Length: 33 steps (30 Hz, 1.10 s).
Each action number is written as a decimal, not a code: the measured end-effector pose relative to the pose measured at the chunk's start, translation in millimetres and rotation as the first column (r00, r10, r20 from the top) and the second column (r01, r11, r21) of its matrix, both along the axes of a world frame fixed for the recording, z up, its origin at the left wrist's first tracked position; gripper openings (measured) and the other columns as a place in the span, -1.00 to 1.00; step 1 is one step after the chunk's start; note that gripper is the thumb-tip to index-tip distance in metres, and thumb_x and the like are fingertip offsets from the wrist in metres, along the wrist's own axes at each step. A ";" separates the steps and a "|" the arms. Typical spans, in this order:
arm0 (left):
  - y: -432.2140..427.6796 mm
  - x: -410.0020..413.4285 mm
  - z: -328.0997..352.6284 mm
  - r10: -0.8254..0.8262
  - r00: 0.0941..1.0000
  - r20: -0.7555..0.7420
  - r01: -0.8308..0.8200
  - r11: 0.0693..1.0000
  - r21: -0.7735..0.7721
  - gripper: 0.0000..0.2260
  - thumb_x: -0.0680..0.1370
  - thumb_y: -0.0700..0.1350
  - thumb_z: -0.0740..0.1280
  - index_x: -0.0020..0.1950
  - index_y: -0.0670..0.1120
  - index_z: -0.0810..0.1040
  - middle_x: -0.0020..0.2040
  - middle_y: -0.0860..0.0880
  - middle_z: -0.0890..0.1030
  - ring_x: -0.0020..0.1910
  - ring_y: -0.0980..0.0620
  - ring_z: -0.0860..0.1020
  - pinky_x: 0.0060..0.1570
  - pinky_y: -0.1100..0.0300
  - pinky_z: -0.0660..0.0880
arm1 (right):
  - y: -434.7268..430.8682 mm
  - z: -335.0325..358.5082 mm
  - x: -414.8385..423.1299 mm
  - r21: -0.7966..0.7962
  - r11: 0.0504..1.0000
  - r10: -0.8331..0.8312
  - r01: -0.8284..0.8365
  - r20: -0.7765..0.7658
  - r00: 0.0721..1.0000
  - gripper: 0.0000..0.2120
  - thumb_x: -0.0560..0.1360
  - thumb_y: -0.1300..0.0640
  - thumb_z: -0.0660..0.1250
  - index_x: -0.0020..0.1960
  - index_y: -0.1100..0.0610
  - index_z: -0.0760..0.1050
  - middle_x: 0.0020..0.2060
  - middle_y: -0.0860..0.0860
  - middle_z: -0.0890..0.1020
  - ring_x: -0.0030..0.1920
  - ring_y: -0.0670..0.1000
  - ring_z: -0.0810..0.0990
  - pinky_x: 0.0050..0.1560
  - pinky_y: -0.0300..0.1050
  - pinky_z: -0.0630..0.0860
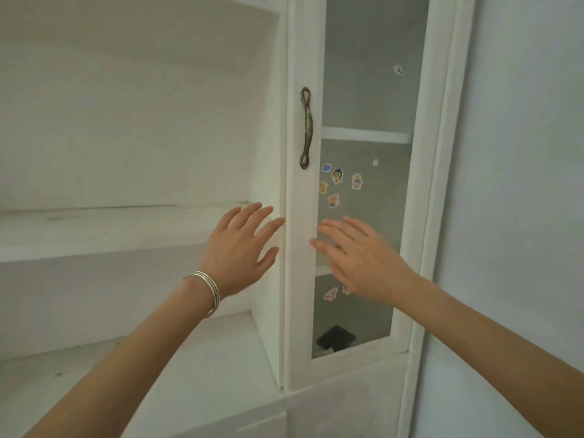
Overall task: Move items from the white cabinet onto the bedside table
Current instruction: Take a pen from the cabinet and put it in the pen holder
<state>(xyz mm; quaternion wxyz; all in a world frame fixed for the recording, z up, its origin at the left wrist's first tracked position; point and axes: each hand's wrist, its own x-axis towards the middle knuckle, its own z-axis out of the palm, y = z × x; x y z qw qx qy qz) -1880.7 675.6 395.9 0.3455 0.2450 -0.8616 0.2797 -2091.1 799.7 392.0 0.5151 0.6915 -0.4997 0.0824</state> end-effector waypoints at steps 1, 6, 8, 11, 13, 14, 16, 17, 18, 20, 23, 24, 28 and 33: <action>-12.0 -4.4 5.0 0.016 1.000 -0.013 -0.016 1.000 0.005 -0.54 0.52 0.09 0.07 0.31 -0.08 0.50 0.28 -0.14 0.52 0.30 -0.18 0.43 0.28 -0.12 0.33 | -10.8 9.5 -3.3 -0.014 1.000 -0.006 0.006 -0.021 1.000 -0.56 0.36 0.15 0.43 0.22 0.18 0.51 0.17 0.16 0.56 0.22 0.15 0.50 0.28 0.11 0.36; -55.2 -20.5 -6.4 0.042 0.995 -0.094 -0.036 0.997 0.066 -0.54 0.52 0.09 0.08 0.30 -0.10 0.49 0.26 -0.13 0.52 0.27 -0.17 0.45 0.23 -0.07 0.37 | -67.3 32.5 -11.5 -0.006 1.000 -0.006 0.006 -0.115 0.993 -0.54 0.39 0.11 0.41 0.25 0.21 0.48 0.20 0.15 0.55 0.25 0.13 0.48 0.30 0.08 0.36; -70.0 -22.7 -19.7 0.064 0.994 -0.086 -0.055 0.993 0.102 -0.53 0.52 0.10 0.08 0.30 -0.11 0.50 0.25 -0.13 0.53 0.26 -0.16 0.46 0.23 -0.05 0.37 | -89.1 36.1 -14.3 0.004 1.000 -0.013 0.014 -0.157 0.987 -0.52 0.41 0.08 0.40 0.28 0.24 0.46 0.23 0.16 0.53 0.28 0.13 0.46 0.33 0.09 0.34; -90.2 -22.0 -35.8 0.089 0.995 -0.037 -0.085 0.992 0.090 -0.50 0.54 0.11 0.07 0.34 -0.12 0.46 0.25 -0.12 0.54 0.27 -0.14 0.46 0.25 0.00 0.27 | -116.9 38.6 -18.3 -0.003 0.999 -0.038 0.038 -0.220 0.975 -0.54 0.48 0.06 0.28 0.31 0.26 0.42 0.27 0.16 0.50 0.34 0.14 0.38 0.38 0.12 0.26; -97.4 -22.0 -42.1 0.086 0.996 -0.028 -0.084 0.994 0.065 -0.49 0.54 0.13 0.10 0.39 -0.12 0.42 0.27 -0.09 0.53 0.30 -0.12 0.44 0.29 0.00 0.24 | -128.6 35.7 -23.3 -0.023 0.999 -0.053 0.049 -0.267 0.962 -0.57 0.54 0.04 0.15 0.32 0.25 0.41 0.28 0.16 0.49 0.38 0.14 0.32 0.40 0.16 0.21; -99.3 -22.3 -44.0 0.081 0.996 -0.032 -0.079 0.995 0.057 -0.47 0.53 0.14 0.12 0.40 -0.11 0.40 0.27 -0.08 0.52 0.30 -0.11 0.44 0.30 0.00 0.23 | -132.4 34.6 -26.3 -0.041 0.999 -0.042 0.031 -0.296 0.954 -0.58 0.56 0.04 0.11 0.31 0.25 0.42 0.27 0.16 0.50 0.39 0.14 0.31 0.40 0.18 0.20; -101.2 -22.6 -47.4 0.066 0.997 -0.037 -0.064 0.997 0.042 -0.45 0.51 0.16 0.14 0.41 -0.11 0.39 0.26 -0.07 0.52 0.29 -0.10 0.45 0.31 0.00 0.23 | -137.4 34.3 -32.5 -0.081 0.996 0.013 -0.046 -0.370 0.929 -0.62 0.57 0.06 0.10 0.25 0.24 0.47 0.20 0.14 0.55 0.36 0.14 0.36 0.39 0.24 0.19; -101.3 -22.1 -48.3 0.058 0.997 -0.041 -0.057 0.998 0.032 -0.44 0.51 0.17 0.15 0.42 -0.11 0.38 0.25 -0.06 0.53 0.27 -0.09 0.46 0.30 0.00 0.24 | -138.6 36.5 -34.9 -0.100 0.990 0.050 -0.097 -0.398 0.916 -0.66 0.57 0.08 0.12 0.19 0.23 0.52 0.13 0.13 0.58 0.31 0.14 0.41 0.38 0.26 0.19; -101.5 -21.3 -48.4 0.052 0.998 -0.043 -0.051 0.998 0.023 -0.44 0.50 0.17 0.16 0.42 -0.10 0.38 0.25 -0.06 0.53 0.24 -0.08 0.47 0.28 0.01 0.26 | -139.2 40.1 -35.8 -0.113 0.983 0.083 -0.143 -0.417 0.905 -0.70 0.56 0.09 0.15 0.11 0.24 0.55 0.06 0.13 0.60 0.26 0.14 0.46 0.38 0.27 0.19; -101.2 -20.0 -47.0 0.043 0.998 -0.050 -0.041 0.999 0.024 -0.44 0.50 0.17 0.16 0.41 -0.10 0.39 0.24 -0.06 0.53 0.20 -0.06 0.48 0.23 0.05 0.28 | -139.4 47.9 -33.6 -0.104 0.976 0.126 -0.189 -0.438 0.890 -0.72 0.56 0.08 0.15 0.00 0.25 0.55 -0.03 0.14 0.60 0.16 0.14 0.51 0.38 0.27 0.17; -100.0 -18.6 -44.7 0.047 0.998 -0.052 -0.045 0.998 0.042 -0.45 0.50 0.17 0.15 0.41 -0.08 0.40 0.24 -0.04 0.53 0.19 -0.04 0.49 0.18 0.10 0.26 | -141.7 54.5 -29.0 -0.052 0.980 0.145 -0.190 -0.459 0.877 -0.67 0.57 0.00 0.14 -0.10 0.25 0.50 -0.12 0.14 0.57 0.03 0.14 0.53 0.39 0.25 0.17; -99.1 -17.8 -44.3 0.051 0.997 -0.051 -0.049 0.998 0.044 -0.45 0.50 0.17 0.15 0.41 -0.08 0.40 0.25 -0.04 0.53 0.19 -0.04 0.49 0.18 0.11 0.26 | -142.6 55.9 -27.0 -0.042 0.979 0.159 -0.201 -0.463 0.872 -0.67 0.57 -0.01 0.13 -0.13 0.23 0.47 -0.16 0.12 0.55 -0.03 0.14 0.53 0.39 0.24 0.18; -98.2 -15.1 -43.6 0.050 0.997 -0.051 -0.048 0.998 0.048 -0.46 0.50 0.16 0.15 0.40 -0.08 0.40 0.24 -0.02 0.54 0.19 -0.02 0.50 0.18 0.13 0.25 | -140.8 61.8 -17.9 -0.029 0.959 0.236 -0.281 -0.466 0.853 -0.68 0.57 -0.01 0.14 -0.20 0.20 0.44 -0.26 0.08 0.51 -0.17 0.11 0.50 0.35 0.14 0.29; -101.1 -16.7 -43.5 0.062 0.998 -0.009 -0.062 0.997 0.055 -0.44 0.50 0.15 0.14 0.44 -0.08 0.34 0.31 -0.02 0.49 0.34 -0.04 0.40 0.29 0.07 0.22 | -121.9 63.4 -15.1 -0.042 0.955 0.248 -0.293 -0.429 0.869 -0.68 0.57 0.02 0.14 -0.17 0.22 0.50 -0.19 0.10 0.55 -0.14 0.12 0.47 0.06 0.01 0.42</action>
